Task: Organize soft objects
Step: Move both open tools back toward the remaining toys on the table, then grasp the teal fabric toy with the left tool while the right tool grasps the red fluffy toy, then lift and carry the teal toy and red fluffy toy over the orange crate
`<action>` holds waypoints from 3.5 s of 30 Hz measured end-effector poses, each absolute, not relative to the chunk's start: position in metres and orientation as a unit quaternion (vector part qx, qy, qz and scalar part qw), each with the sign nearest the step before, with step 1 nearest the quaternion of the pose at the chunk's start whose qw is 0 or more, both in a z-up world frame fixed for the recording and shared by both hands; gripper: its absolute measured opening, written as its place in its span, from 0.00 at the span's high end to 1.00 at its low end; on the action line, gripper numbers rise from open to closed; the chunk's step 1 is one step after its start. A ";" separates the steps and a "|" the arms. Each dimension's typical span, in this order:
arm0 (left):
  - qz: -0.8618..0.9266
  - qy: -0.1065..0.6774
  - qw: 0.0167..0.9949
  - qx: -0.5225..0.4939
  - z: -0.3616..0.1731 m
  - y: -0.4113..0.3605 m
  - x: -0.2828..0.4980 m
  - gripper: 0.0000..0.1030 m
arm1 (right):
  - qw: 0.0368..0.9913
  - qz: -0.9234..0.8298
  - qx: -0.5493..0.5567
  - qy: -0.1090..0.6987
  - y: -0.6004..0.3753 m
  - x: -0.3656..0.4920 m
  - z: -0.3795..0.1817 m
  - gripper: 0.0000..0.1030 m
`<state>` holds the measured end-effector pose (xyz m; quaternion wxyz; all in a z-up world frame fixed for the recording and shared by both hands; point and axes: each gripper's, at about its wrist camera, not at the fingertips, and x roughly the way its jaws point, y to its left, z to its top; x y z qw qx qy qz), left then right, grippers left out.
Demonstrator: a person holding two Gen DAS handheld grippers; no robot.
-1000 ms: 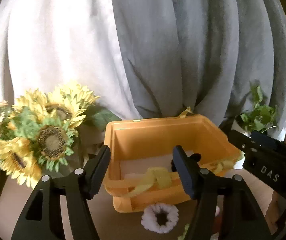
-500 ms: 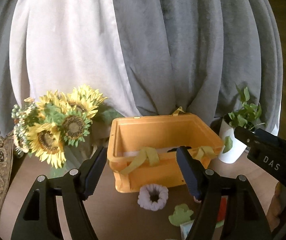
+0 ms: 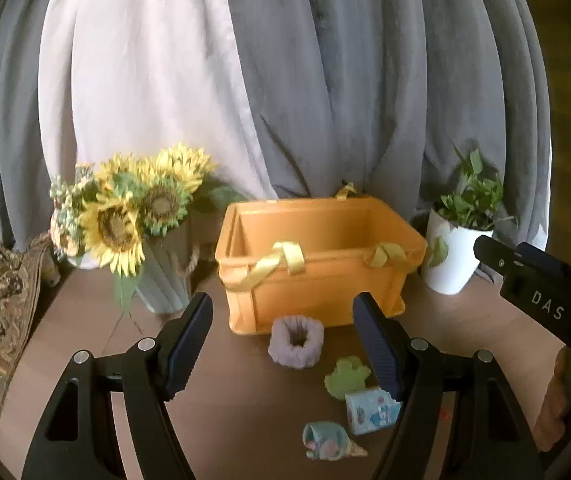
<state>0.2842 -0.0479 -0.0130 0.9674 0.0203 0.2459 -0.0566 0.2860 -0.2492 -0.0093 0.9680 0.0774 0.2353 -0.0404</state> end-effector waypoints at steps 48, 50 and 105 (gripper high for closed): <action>-0.022 0.407 0.912 -0.037 -0.155 -0.075 0.277 0.30 | 0.925 0.042 0.061 0.373 -0.271 0.306 -0.151 0.37; -0.021 0.410 0.911 -0.035 -0.159 -0.076 0.279 0.30 | 0.924 0.042 0.061 0.376 -0.271 0.309 -0.156 0.37; -0.066 0.371 0.926 -0.032 -0.134 -0.067 0.283 0.66 | 0.931 0.016 0.058 0.359 -0.262 0.296 -0.135 0.62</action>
